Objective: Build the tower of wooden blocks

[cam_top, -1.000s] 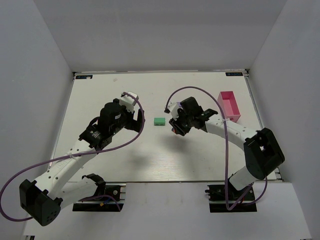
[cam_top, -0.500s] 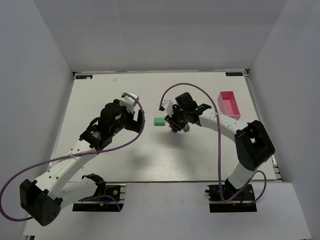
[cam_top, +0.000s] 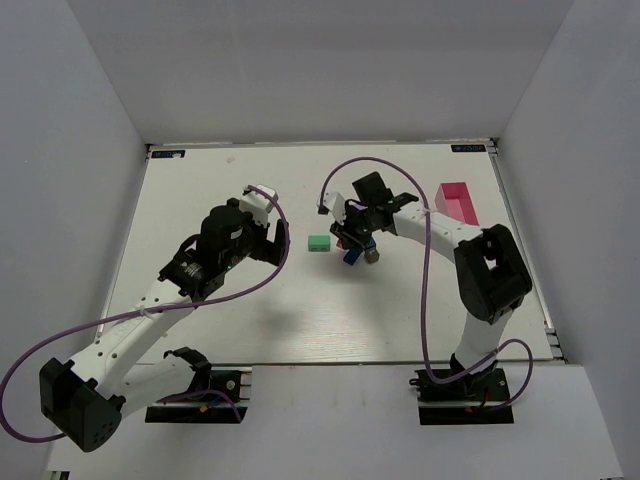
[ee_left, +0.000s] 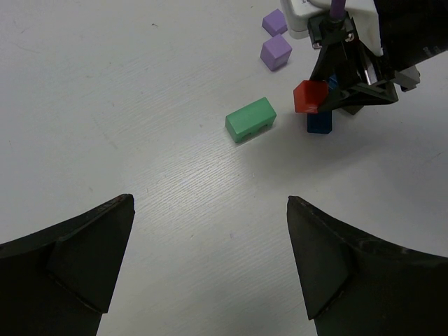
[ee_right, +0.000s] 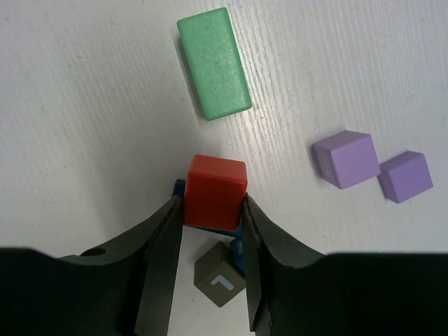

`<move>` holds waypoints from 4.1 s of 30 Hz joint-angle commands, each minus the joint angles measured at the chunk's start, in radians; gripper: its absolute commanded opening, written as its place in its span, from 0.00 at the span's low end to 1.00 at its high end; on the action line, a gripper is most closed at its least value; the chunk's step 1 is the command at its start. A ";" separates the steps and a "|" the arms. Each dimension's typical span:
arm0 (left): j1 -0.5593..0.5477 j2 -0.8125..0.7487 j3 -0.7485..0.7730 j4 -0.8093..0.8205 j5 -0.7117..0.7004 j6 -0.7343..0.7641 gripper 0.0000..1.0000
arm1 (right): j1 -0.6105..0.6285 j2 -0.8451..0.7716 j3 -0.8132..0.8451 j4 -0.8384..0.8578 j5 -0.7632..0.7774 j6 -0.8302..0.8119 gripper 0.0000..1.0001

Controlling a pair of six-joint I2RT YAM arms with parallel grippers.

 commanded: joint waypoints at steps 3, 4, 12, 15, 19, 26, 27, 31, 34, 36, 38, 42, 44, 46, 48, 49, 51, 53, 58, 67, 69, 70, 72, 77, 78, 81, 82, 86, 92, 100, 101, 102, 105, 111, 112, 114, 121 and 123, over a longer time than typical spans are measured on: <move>0.003 -0.013 -0.002 0.008 0.006 0.002 1.00 | -0.026 0.054 0.099 -0.071 -0.111 -0.096 0.33; 0.003 -0.013 -0.002 -0.002 -0.003 0.002 1.00 | -0.032 0.062 0.114 -0.077 -0.126 -0.111 0.33; 0.003 -0.022 -0.002 -0.002 -0.003 0.002 1.00 | -0.057 0.139 0.174 -0.156 -0.187 -0.209 0.34; 0.003 -0.022 -0.002 -0.002 -0.003 0.002 1.00 | -0.063 0.166 0.200 -0.171 -0.203 -0.248 0.34; 0.003 -0.022 -0.002 -0.002 -0.003 0.002 1.00 | -0.073 0.219 0.255 -0.223 -0.215 -0.309 0.34; 0.003 -0.022 -0.002 -0.002 0.006 0.002 1.00 | -0.078 0.289 0.347 -0.307 -0.213 -0.395 0.35; 0.003 -0.022 -0.002 -0.002 0.006 0.002 1.00 | -0.084 0.309 0.373 -0.321 -0.212 -0.407 0.35; 0.003 -0.022 -0.002 -0.002 0.006 0.002 1.00 | -0.084 0.321 0.392 -0.363 -0.223 -0.456 0.35; 0.003 -0.022 -0.002 -0.002 0.006 0.002 1.00 | -0.084 0.320 0.397 -0.373 -0.224 -0.495 0.38; 0.003 -0.022 -0.002 -0.002 0.006 0.002 1.00 | -0.084 0.326 0.404 -0.398 -0.223 -0.524 0.38; 0.003 -0.022 -0.002 -0.002 0.006 0.002 1.00 | -0.084 0.341 0.427 -0.442 -0.223 -0.568 0.38; 0.003 -0.022 -0.002 -0.002 0.006 0.002 1.00 | -0.083 0.343 0.435 -0.467 -0.243 -0.604 0.38; 0.003 -0.022 -0.002 -0.002 0.006 0.002 1.00 | -0.084 0.341 0.435 -0.464 -0.247 -0.602 0.38; 0.003 -0.022 -0.002 -0.002 0.006 0.002 1.00 | -0.080 0.348 0.446 -0.465 -0.252 -0.596 0.38; 0.003 -0.022 -0.002 -0.002 0.006 0.002 1.00 | -0.076 0.364 0.458 -0.467 -0.240 -0.590 0.38; 0.003 -0.022 -0.002 -0.002 0.006 0.002 1.00 | -0.076 0.367 0.462 -0.466 -0.238 -0.588 0.38; 0.003 -0.031 -0.002 -0.002 0.006 0.002 1.00 | -0.076 0.372 0.467 -0.467 -0.235 -0.588 0.38; 0.003 -0.031 -0.002 -0.002 0.006 0.002 1.00 | -0.078 0.371 0.470 -0.467 -0.232 -0.585 0.38; 0.003 -0.031 -0.002 -0.002 0.006 0.002 1.00 | -0.078 0.378 0.479 -0.462 -0.229 -0.573 0.41; 0.003 -0.031 -0.002 -0.002 0.006 0.002 1.00 | -0.073 0.387 0.489 -0.469 -0.226 -0.578 0.42; 0.003 -0.031 -0.002 -0.002 0.006 0.002 1.00 | -0.070 0.386 0.489 -0.472 -0.227 -0.581 0.42; 0.003 -0.031 -0.002 -0.002 0.006 0.002 1.00 | -0.072 0.387 0.490 -0.472 -0.226 -0.581 0.42; 0.003 -0.031 -0.002 -0.002 0.006 0.002 1.00 | -0.069 0.386 0.489 -0.475 -0.227 -0.582 0.42; 0.003 -0.031 -0.002 -0.002 0.006 0.002 1.00 | -0.061 0.395 0.489 -0.482 -0.227 -0.587 0.44; 0.003 -0.031 -0.002 -0.002 0.006 0.002 1.00 | -0.063 0.394 0.487 -0.484 -0.227 -0.587 0.44; 0.003 -0.031 -0.002 -0.002 0.006 0.002 1.00 | -0.060 0.394 0.490 -0.482 -0.232 -0.585 0.44; 0.003 -0.031 -0.002 -0.002 0.006 0.002 1.00 | -0.055 0.395 0.490 -0.484 -0.233 -0.584 0.44; 0.003 -0.031 -0.002 -0.002 0.006 0.002 1.00 | -0.055 0.400 0.499 -0.482 -0.229 -0.579 0.45; 0.003 -0.041 -0.002 -0.002 0.006 0.002 1.00 | -0.052 0.401 0.493 -0.481 -0.229 -0.573 0.53; 0.003 -0.041 -0.002 -0.002 0.006 0.002 1.00 | -0.057 0.395 0.481 -0.458 -0.224 -0.561 0.70; 0.003 -0.041 -0.002 -0.002 0.006 0.002 1.00 | -0.057 0.389 0.478 -0.455 -0.224 -0.559 0.74; 0.003 -0.041 -0.002 -0.002 0.006 0.002 1.00 | -0.060 0.387 0.473 -0.440 -0.224 -0.552 0.77; 0.003 -0.041 -0.002 -0.002 0.006 0.002 1.00 | -0.057 0.368 0.456 -0.421 -0.230 -0.539 0.86; 0.003 -0.041 -0.002 -0.002 0.006 0.011 1.00 | -0.064 0.291 0.418 -0.377 -0.244 -0.512 0.90; 0.003 -0.041 -0.002 -0.002 0.006 0.011 1.00 | -0.061 0.257 0.403 -0.378 -0.246 -0.506 0.90; 0.003 -0.041 -0.002 -0.002 -0.003 0.011 1.00 | -0.064 0.231 0.394 -0.378 -0.258 -0.504 0.90; 0.003 -0.059 -0.002 -0.002 -0.012 0.011 1.00 | -0.063 0.026 0.269 -0.312 -0.233 -0.447 0.90; 0.003 -0.059 -0.011 0.020 -0.012 0.020 1.00 | -0.067 -0.070 0.216 -0.289 -0.226 -0.423 0.90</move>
